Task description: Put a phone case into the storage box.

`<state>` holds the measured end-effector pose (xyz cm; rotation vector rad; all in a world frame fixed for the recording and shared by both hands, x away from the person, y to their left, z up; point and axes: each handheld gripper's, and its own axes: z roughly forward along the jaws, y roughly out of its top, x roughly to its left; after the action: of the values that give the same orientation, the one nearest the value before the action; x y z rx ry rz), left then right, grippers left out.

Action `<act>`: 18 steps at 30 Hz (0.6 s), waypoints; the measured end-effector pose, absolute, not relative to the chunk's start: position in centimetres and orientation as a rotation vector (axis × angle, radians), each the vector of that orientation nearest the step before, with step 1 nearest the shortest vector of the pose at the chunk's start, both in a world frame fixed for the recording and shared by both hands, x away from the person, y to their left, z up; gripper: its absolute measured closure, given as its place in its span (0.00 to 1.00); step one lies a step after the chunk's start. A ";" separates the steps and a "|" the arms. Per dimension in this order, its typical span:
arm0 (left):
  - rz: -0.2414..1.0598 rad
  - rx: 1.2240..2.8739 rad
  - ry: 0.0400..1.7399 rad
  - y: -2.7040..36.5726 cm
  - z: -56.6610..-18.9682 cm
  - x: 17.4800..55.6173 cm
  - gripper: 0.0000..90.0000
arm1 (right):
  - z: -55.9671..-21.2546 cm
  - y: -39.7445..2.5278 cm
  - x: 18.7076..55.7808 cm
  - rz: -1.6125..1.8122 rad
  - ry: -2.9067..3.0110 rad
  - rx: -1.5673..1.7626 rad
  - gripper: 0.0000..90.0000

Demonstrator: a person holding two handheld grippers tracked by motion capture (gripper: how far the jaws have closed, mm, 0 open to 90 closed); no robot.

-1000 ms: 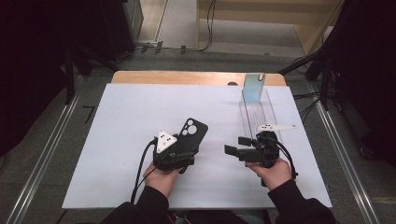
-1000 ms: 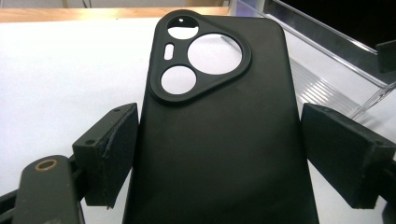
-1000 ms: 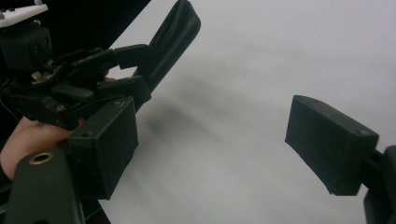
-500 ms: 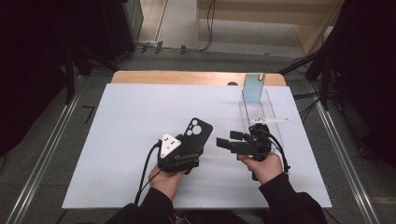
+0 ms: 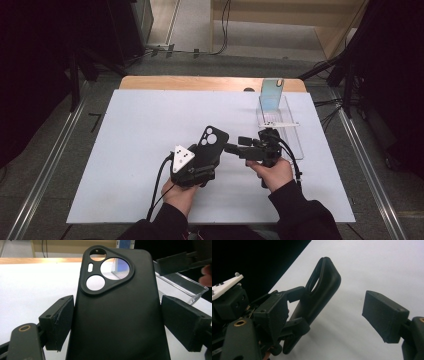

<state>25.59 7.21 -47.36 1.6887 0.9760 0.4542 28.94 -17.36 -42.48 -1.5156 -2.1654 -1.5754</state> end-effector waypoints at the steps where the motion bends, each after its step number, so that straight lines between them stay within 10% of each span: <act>1: 0.456 1.693 0.971 7.2 -47.4 25.5 0.16 | -42.5 -17.2 29.1 -1.570 -2.171 -1.516 0.21; 18: 0.436 1.660 0.958 6.6 -47.4 25.2 0.16 | -42.9 -15.9 31.0 -1.541 -2.115 -1.528 0.38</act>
<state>25.18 6.64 -47.44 1.6604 0.9584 0.4362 30.99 -15.85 -42.87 -1.5279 -2.1151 -1.5413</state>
